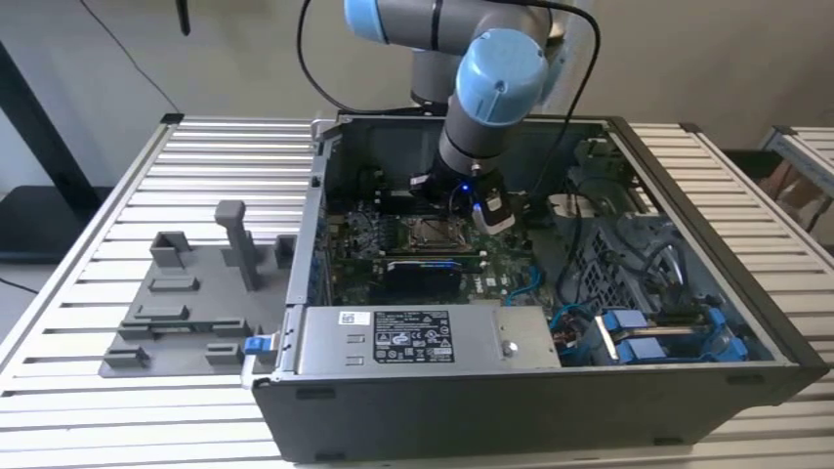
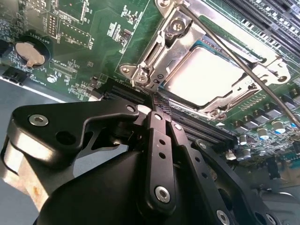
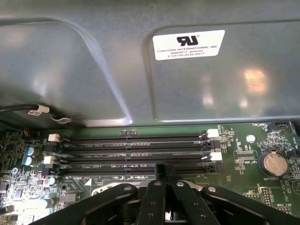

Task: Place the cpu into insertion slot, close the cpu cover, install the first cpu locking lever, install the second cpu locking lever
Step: 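Install the first cpu locking lever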

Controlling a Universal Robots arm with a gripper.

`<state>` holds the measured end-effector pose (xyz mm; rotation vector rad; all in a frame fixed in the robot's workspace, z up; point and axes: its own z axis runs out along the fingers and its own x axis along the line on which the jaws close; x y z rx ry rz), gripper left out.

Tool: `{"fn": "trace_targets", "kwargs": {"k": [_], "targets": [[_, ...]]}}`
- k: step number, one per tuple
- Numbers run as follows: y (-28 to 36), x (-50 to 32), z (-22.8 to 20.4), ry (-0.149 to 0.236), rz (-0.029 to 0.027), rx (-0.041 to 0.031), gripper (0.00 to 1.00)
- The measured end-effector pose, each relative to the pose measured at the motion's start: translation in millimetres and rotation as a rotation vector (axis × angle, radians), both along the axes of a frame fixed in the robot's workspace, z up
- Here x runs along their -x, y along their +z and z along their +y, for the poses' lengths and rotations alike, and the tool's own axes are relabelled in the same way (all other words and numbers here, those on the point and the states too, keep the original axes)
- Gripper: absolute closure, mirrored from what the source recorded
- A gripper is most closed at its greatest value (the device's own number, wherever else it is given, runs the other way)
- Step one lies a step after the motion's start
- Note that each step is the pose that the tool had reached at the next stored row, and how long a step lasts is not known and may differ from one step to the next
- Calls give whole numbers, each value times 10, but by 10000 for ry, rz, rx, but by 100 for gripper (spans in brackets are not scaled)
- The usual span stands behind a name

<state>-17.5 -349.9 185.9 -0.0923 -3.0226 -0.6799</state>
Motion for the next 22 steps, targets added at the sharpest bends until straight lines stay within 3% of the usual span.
{"fn": "trace_targets", "kwargs": {"k": [6, 8, 14, 18, 22], "targets": [[-5, -1, -2, 2, -2, -171, 89], [5, -1, -2, 1, -4, -195, 89], [161, -1, -5, -1, 57, -191, 89], [270, -1, -12, -5, 127, -191, 89], [320, -1, -30, -8, 227, -175, 89]]}}
